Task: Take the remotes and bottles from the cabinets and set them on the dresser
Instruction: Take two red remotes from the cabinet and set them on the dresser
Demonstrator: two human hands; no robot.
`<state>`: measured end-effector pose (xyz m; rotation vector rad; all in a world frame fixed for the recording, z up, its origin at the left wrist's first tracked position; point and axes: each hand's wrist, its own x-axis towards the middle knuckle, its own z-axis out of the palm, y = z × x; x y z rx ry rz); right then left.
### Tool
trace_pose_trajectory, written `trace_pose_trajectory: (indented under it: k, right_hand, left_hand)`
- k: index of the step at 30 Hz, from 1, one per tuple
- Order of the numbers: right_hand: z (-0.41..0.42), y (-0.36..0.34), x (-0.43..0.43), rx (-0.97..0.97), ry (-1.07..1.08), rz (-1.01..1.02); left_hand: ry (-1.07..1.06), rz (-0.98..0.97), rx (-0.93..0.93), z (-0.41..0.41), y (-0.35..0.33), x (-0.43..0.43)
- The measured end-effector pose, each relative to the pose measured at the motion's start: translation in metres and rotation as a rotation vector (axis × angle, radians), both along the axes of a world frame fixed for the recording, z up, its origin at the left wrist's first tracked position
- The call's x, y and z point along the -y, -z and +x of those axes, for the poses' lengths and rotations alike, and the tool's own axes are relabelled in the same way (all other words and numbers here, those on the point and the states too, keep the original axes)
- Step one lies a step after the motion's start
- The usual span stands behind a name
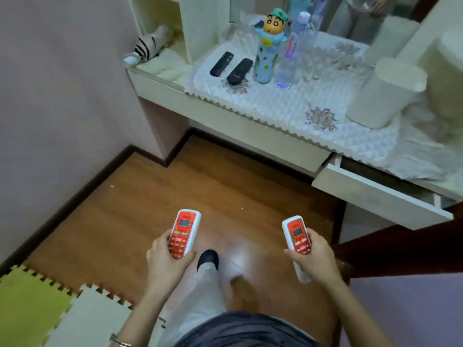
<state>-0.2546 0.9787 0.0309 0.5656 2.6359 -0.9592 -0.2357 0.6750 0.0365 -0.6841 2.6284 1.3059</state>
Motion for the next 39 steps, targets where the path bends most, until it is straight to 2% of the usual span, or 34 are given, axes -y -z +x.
trace_pose_trajectory:
  k: [4, 9, 17, 22, 28, 32, 39]
  right_hand:
    - [-0.056, -0.003, 0.015, 0.05, 0.059, 0.016]
    - [-0.138, -0.022, 0.029, -0.054, 0.166, -0.015]
    - [-0.239, -0.03, -0.016, -0.078, 0.306, -0.081]
    - [-0.306, -0.021, -0.063, -0.085, 0.299, -0.095]
    - [-0.386, -0.031, -0.119, -0.091, 0.304, -0.112]
    - [-0.431, -0.033, -0.142, -0.075, 0.341, -0.115]
    - [-0.474, -0.02, -0.148, 0.031, 0.355, -0.025]
  left_hand:
    - [0.083, -0.05, -0.039, -0.079, -0.003, 0.018]
    - [0.241, -0.063, -0.092, -0.192, -0.018, 0.016]
    - [0.385, -0.006, -0.142, -0.327, -0.035, -0.065]
    - [0.42, -0.036, -0.13, -0.398, -0.028, -0.135]
    - [0.492, -0.117, -0.152, -0.476, -0.027, -0.226]
    - [0.54, -0.203, -0.098, -0.509, -0.022, -0.267]
    - [0.518, -0.218, 0.064, -0.547, -0.008, -0.314]
